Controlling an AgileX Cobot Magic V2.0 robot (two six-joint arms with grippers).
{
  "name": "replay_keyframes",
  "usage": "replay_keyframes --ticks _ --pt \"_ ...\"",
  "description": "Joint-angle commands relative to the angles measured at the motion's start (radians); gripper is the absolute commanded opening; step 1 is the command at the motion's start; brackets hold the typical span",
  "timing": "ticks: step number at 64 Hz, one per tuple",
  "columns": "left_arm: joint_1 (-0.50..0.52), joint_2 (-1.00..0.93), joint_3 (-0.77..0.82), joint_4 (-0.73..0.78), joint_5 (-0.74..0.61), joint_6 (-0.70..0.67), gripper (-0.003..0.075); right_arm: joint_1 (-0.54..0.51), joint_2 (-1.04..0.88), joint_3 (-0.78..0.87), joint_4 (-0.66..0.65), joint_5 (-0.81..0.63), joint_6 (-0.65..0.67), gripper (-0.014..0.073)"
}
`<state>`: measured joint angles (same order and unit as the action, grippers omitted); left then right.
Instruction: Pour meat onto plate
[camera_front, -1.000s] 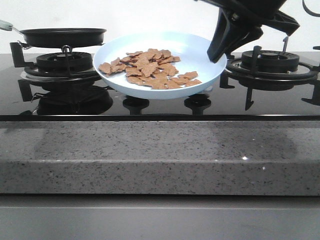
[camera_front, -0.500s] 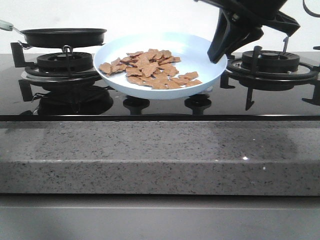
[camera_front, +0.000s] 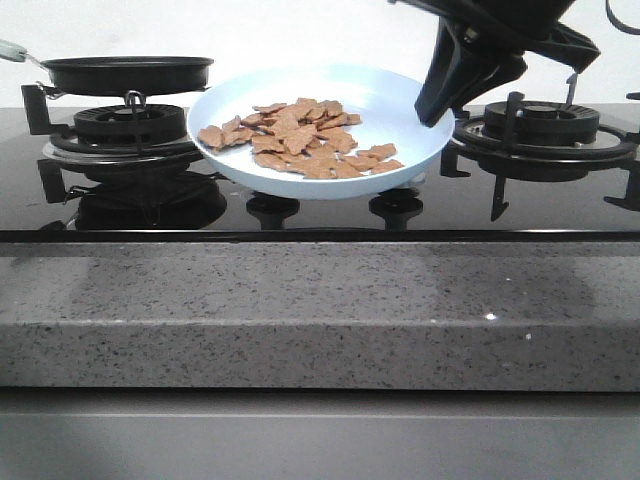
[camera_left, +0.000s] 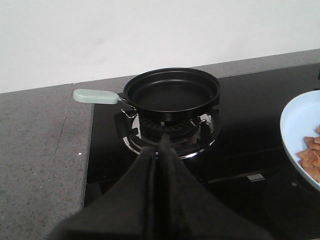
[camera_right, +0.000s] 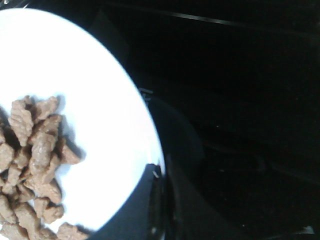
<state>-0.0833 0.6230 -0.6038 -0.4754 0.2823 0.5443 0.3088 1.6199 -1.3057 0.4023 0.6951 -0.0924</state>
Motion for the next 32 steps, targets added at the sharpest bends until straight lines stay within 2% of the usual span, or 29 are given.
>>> replay_keyframes --ticks 1,32 --pt "-0.006 -0.004 -0.026 -0.019 -0.050 -0.007 -0.0020 0.002 -0.047 -0.023 0.020 -0.044 -0.009 -0.0068" --pt "-0.006 -0.004 -0.026 -0.036 -0.017 -0.007 -0.0020 0.002 -0.047 -0.023 0.020 -0.044 -0.009 -0.0068"
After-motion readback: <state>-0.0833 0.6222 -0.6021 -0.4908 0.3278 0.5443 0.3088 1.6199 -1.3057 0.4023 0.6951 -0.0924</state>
